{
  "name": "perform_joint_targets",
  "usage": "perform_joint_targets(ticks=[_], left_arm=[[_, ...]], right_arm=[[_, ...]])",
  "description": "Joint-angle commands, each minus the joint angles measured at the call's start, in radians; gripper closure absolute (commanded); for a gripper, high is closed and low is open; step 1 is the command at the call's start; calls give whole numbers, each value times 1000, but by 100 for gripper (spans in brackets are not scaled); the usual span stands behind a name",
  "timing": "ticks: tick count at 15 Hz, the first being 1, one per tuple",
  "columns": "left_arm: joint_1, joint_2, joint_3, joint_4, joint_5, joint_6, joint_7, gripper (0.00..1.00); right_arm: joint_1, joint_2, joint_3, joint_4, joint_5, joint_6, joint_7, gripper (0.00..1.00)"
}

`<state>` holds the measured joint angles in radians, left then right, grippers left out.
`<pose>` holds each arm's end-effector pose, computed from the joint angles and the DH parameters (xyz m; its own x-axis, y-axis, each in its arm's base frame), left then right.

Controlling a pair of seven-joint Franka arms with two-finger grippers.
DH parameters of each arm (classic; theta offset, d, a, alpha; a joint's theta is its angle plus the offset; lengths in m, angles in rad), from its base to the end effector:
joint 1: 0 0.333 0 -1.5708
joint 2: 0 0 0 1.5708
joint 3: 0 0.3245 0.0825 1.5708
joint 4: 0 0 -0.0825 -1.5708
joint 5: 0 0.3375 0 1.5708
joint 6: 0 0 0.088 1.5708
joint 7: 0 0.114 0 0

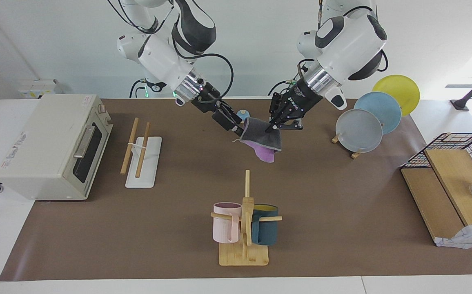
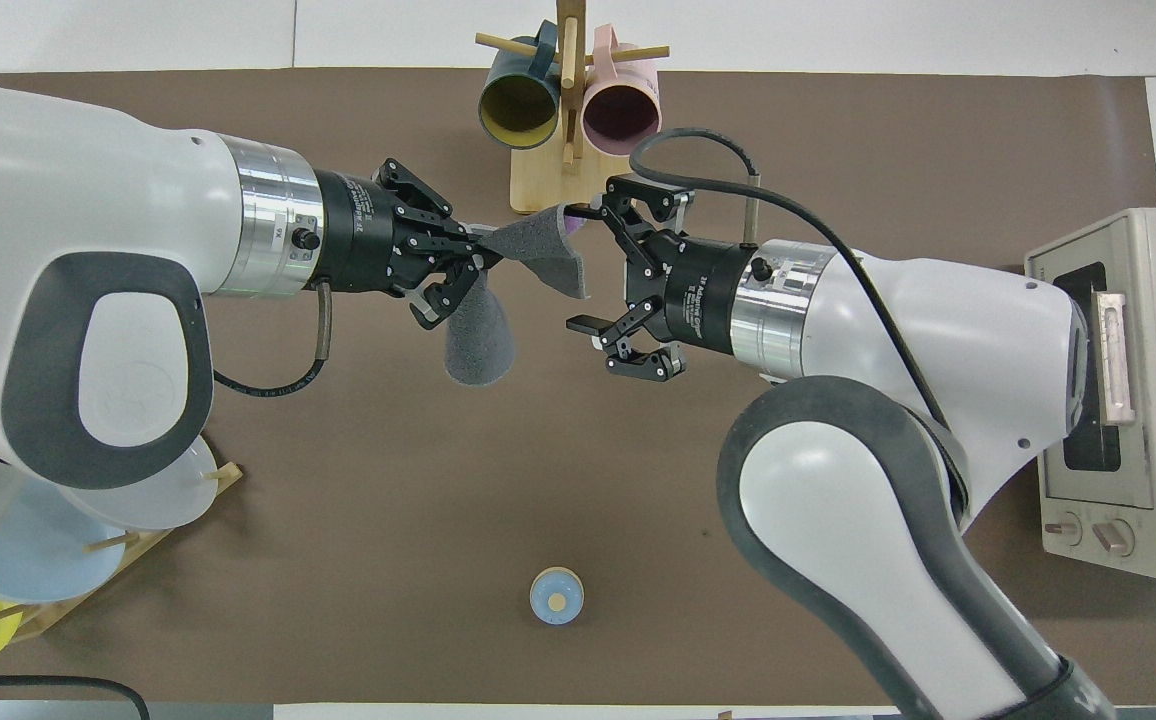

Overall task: Fold towel and hang on rack
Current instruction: 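Reach the right gripper to the towel held by the left gripper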

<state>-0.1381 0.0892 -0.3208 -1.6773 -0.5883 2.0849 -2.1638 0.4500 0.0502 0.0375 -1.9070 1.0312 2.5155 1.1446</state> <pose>0.5081 -0.2767 0.5961 -0.3159 0.7361 -0.5987 0.9449 0.3014 -0.1280 0.5114 0.2663 0.5501 0.3486 -0.6686 -0.6569 -0.8784 0.0114 -0.4778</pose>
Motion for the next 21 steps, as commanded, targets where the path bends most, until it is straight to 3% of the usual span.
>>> perform_joint_targets(ticks=[1, 9, 12, 13, 14, 16, 17, 21], left_arm=[[-2, -48, 2, -61, -28, 33, -7, 100], [-2, -48, 0, -64, -30, 46, -8, 100], [-2, -49, 0, -64, -30, 52, -11, 100], [-2, -49, 0, -64, -30, 52, -10, 100], [-2, -49, 0, -64, -30, 52, -11, 100], [-2, -49, 0, -64, -30, 52, -13, 100], [-2, -49, 0, -65, -30, 52, -13, 100], [-9, -52, 0, -67, -30, 49, -18, 100]], right_arm=[[-34, 46, 2, 72, 16, -30, 14, 0], [-4, 71, 4, 97, 15, -27, 33, 0], [18, 82, 5, 97, 16, 28, 33, 0], [24, 83, 5, 95, 16, 31, 33, 17], [21, 85, 5, 95, 18, 28, 33, 49], [19, 83, 5, 95, 20, 23, 33, 95], [18, 83, 4, 95, 18, 22, 32, 100], [16, 83, 4, 95, 16, 6, 32, 100]])
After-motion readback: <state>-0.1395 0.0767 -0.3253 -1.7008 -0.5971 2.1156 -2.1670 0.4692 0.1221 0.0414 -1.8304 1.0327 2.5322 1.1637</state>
